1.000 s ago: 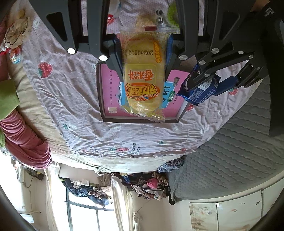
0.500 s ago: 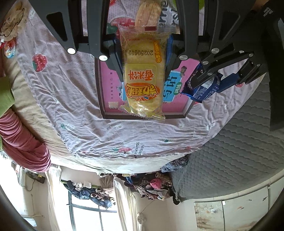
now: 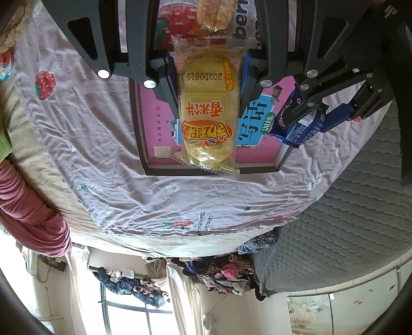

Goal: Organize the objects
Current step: 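Lower both packets over the pink book inside the tray with both grippers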

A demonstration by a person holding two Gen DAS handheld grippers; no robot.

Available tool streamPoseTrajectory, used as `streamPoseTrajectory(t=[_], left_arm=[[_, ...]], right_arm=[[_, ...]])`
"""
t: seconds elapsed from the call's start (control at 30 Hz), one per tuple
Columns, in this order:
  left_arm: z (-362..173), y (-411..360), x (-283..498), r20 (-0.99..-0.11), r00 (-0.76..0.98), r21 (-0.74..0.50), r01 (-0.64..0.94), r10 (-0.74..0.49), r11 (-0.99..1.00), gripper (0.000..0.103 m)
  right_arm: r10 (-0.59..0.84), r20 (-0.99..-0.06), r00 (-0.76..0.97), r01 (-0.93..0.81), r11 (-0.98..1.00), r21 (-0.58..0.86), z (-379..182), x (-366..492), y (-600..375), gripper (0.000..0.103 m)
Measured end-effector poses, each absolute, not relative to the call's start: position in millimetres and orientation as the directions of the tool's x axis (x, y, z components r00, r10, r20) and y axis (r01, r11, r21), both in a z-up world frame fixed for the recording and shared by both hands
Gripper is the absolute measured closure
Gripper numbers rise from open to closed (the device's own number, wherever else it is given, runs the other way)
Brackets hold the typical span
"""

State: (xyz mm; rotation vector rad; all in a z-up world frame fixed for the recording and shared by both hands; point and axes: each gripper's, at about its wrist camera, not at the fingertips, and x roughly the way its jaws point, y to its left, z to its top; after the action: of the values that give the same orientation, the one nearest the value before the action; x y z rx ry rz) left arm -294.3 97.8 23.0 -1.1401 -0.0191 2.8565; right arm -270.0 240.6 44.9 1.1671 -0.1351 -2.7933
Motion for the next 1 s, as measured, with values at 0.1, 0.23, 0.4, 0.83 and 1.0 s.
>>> streamPoseTrajectory(t=[0.1, 0.23, 0.4, 0.83, 1.0], left_arm=[[18.4, 96.8, -298.7, -0.692, -0.719, -0.045, -0.051, 0.068, -0.998, 0.044], [14.5, 99.4, -305.2, -0.688, -0.723, -0.028, -0.052, 0.057, -0.998, 0.044], [6.3, 100.3, -312.9, -0.693, -0.719, -0.030, -0.048, 0.056, -0.998, 0.044], [-17.2, 97.9, -333.6, -0.704, -0.709, -0.024, -0.028, 0.037, -0.999, 0.044], [-24.8, 102.0, -338.4, -0.710, -0.703, -0.024, -0.037, 0.043, -0.999, 0.044]], right_arm=[[-0.133, -0.707, -0.695, 0.068, -0.991, 0.119, 41.5, -273.8, 238.4, 0.064], [-0.127, -0.712, -0.691, 0.071, -0.992, 0.109, 36.5, -279.2, 234.5, 0.064], [-0.115, -0.711, -0.694, 0.062, -0.993, 0.100, 29.6, -286.9, 235.5, 0.064], [-0.131, -0.723, -0.679, 0.078, -0.991, 0.106, 4.5, -304.3, 236.3, 0.064], [-0.121, -0.728, -0.675, 0.073, -0.993, 0.097, -3.7, -309.0, 241.3, 0.064]])
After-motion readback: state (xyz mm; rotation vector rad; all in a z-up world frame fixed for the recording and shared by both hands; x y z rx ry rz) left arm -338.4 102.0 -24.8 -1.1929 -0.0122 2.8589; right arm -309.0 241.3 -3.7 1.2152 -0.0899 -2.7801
